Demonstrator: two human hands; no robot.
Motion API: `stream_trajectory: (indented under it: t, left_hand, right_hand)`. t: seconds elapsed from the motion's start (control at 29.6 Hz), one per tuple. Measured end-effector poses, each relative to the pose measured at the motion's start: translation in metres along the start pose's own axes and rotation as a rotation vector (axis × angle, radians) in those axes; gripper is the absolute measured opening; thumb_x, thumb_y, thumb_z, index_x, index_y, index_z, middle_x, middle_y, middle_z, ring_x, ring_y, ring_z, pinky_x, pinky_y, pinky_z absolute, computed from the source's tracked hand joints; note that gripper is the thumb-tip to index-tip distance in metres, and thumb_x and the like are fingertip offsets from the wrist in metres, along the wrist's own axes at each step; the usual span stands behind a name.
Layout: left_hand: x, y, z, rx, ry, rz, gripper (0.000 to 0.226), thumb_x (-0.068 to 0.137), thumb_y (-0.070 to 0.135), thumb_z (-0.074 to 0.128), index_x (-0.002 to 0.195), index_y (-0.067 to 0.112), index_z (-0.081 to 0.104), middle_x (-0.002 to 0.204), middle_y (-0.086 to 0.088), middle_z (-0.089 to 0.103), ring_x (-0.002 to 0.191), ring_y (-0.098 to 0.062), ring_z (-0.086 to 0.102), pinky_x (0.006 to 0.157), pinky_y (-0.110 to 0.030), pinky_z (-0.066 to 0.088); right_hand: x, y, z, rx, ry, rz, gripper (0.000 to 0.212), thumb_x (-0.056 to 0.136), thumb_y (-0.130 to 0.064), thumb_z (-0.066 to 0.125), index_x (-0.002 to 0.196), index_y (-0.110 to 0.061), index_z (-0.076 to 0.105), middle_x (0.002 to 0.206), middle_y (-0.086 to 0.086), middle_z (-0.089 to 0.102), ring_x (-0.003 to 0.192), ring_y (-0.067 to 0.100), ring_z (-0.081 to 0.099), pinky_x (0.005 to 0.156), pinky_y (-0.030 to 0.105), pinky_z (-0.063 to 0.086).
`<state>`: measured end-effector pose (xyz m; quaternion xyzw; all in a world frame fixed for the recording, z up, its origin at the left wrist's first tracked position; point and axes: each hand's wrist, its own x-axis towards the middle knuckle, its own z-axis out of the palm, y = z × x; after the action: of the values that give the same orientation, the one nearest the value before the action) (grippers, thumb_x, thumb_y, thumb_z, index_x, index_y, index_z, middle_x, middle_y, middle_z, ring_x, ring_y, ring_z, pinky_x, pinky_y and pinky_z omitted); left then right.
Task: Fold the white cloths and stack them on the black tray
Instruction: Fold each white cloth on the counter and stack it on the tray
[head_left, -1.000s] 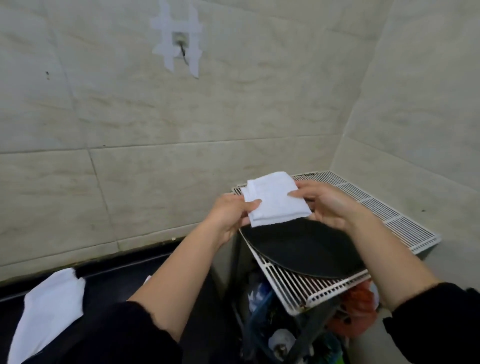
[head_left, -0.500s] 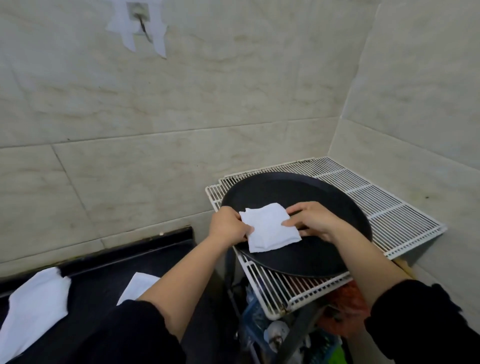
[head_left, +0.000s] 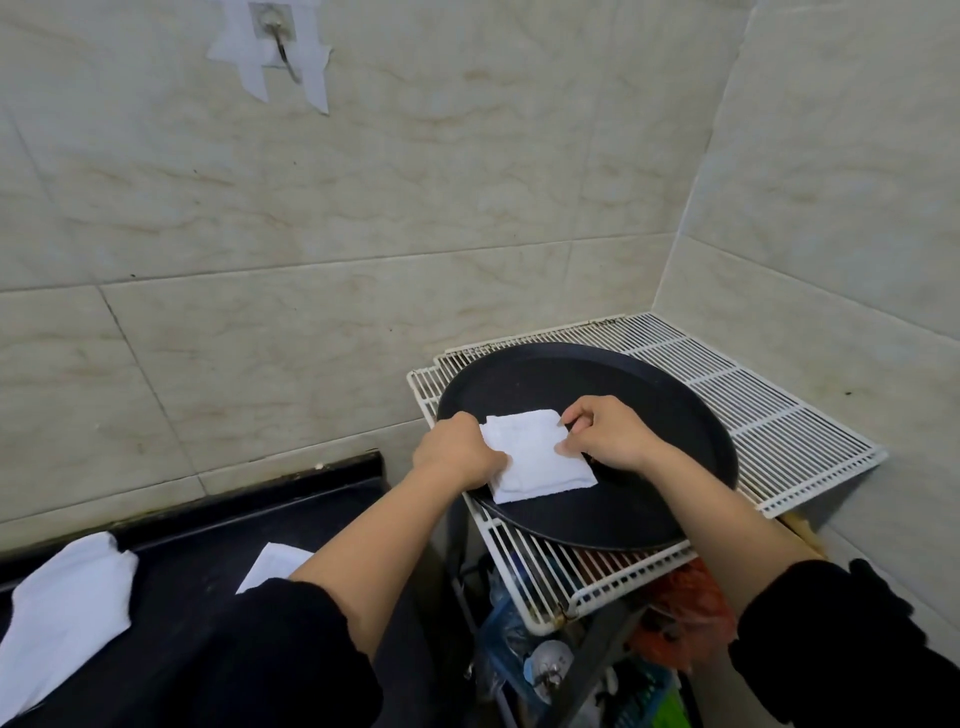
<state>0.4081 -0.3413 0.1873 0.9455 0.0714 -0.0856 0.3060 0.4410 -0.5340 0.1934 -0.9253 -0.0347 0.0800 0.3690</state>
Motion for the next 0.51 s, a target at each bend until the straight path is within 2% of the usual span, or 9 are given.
stream_trajectory:
  t: [0.07, 0.17, 0.24, 0.34, 0.41, 0.51]
  left_hand:
    - [0.001, 0.0, 0.0, -0.018, -0.01, -0.005, 0.034, 0.082, 0.034, 0.067, 0.063, 0.013, 0.048, 0.073, -0.013, 0.059, 0.088, -0.032, 0.065, 0.058, -0.03, 0.039]
    - [0.003, -0.001, 0.001, -0.045, -0.027, -0.02, 0.035, 0.081, 0.031, 0.067, 0.06, 0.013, 0.046, 0.061, -0.003, 0.049, 0.071, -0.027, 0.056, 0.052, -0.027, 0.037]
    - [0.005, -0.002, -0.001, -0.066, -0.042, -0.02, 0.026, 0.079, 0.03, 0.069, 0.068, 0.009, 0.059, 0.067, -0.004, 0.058, 0.072, -0.025, 0.058, 0.054, -0.027, 0.04]
    - [0.008, -0.005, -0.003, -0.111, -0.042, -0.03, 0.024, 0.077, 0.027, 0.071, 0.086, 0.005, 0.073, 0.085, -0.01, 0.072, 0.073, -0.023, 0.061, 0.059, -0.026, 0.045]
    - [0.008, -0.006, -0.006, -0.157, -0.056, -0.036, 0.02, 0.079, 0.023, 0.069, 0.082, 0.004, 0.074, 0.082, -0.01, 0.074, 0.064, -0.02, 0.059, 0.054, -0.022, 0.044]
    - [0.003, -0.006, -0.011, -0.26, -0.107, -0.067, 0.022, 0.088, 0.012, 0.058, 0.07, 0.003, 0.069, 0.068, -0.007, 0.072, 0.045, -0.013, 0.06, 0.037, -0.013, 0.037]
  right_hand:
    - [-0.001, 0.002, 0.0, 0.006, 0.006, -0.001, 0.027, 0.074, -0.008, 0.076, 0.099, -0.011, 0.066, 0.074, -0.003, 0.058, 0.075, 0.014, 0.057, 0.068, 0.025, 0.044]
    - [-0.007, -0.001, -0.002, -0.002, 0.049, -0.045, 0.026, 0.074, -0.009, 0.078, 0.096, -0.013, 0.066, 0.077, -0.003, 0.059, 0.073, 0.012, 0.057, 0.065, 0.023, 0.045]
    - [-0.013, -0.007, -0.004, -0.003, 0.027, -0.142, 0.024, 0.069, -0.014, 0.083, 0.089, -0.015, 0.069, 0.079, -0.002, 0.061, 0.066, 0.006, 0.053, 0.066, 0.023, 0.043]
    - [-0.028, -0.017, 0.004, -0.047, -0.155, -0.259, 0.027, 0.062, -0.026, 0.089, 0.081, -0.019, 0.072, 0.077, -0.01, 0.062, 0.061, -0.005, 0.052, 0.066, 0.019, 0.04]
    - [-0.033, -0.019, 0.018, -0.06, -0.211, -0.269, 0.03, 0.06, -0.032, 0.09, 0.081, -0.023, 0.071, 0.075, -0.012, 0.06, 0.065, -0.004, 0.053, 0.068, 0.019, 0.04]
    - [-0.033, -0.016, 0.033, -0.016, -0.205, -0.258, 0.027, 0.064, -0.032, 0.088, 0.083, -0.023, 0.072, 0.076, -0.011, 0.06, 0.065, 0.001, 0.051, 0.068, 0.021, 0.04]
